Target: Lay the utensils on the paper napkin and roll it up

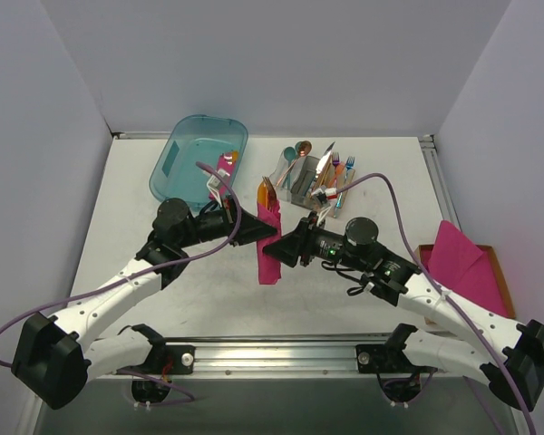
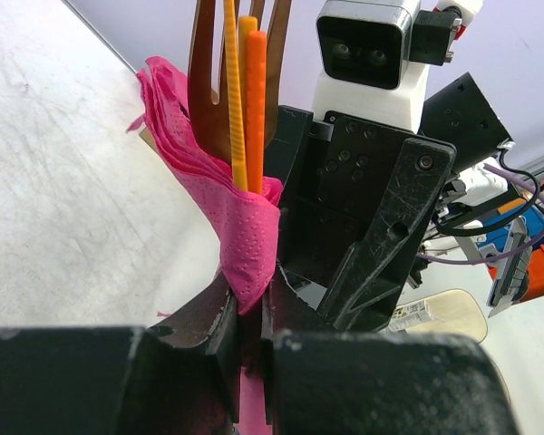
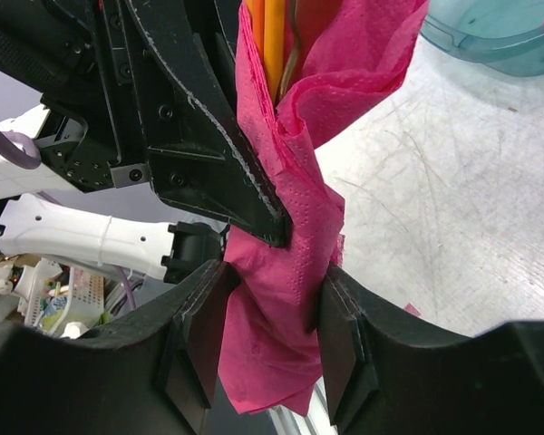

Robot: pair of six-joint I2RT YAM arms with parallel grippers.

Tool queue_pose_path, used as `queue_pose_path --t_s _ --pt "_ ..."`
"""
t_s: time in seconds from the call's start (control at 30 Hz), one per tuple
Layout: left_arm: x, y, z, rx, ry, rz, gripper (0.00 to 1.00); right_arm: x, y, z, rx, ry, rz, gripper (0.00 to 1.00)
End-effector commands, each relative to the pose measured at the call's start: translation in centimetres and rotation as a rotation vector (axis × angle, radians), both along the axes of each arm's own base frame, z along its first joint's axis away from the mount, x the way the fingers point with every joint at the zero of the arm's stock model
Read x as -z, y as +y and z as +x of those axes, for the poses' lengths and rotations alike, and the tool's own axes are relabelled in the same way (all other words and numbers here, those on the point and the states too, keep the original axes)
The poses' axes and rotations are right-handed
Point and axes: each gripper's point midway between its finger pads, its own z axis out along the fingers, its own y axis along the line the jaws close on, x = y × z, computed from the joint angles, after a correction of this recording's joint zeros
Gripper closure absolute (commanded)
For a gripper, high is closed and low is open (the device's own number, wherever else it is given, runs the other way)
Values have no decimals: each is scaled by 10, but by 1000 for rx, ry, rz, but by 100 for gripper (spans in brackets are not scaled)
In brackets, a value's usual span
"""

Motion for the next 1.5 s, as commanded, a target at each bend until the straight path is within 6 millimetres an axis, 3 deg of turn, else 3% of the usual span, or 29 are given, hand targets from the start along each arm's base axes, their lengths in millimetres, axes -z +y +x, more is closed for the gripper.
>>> queue_pose_path --t_s 0.0,0.33,0.57,0.7,1.2,1.33,1.47 --pt "-26 -3 -3 10 -84 -65 98 -19 9 -10 -74 -35 85 60" --pt "-31 -2 -7 27 -92 -86 98 -30 6 -21 -109 -57 148 69" --pt "-34 -1 -12 40 -108 -107 98 -27 5 -20 -96 -45 147 99" --pt "-30 1 -12 33 -106 -91 93 -24 1 -15 -62 -43 131 100" --pt "-8 4 3 -56 -77 0 28 -23 -10 -5 30 -58 104 100" --pt "-8 5 1 -56 -77 -35 14 -27 -11 -3 43 -68 110 100" --pt "-7 3 0 -49 -59 -80 8 -32 -10 -3 41 -79 125 100"
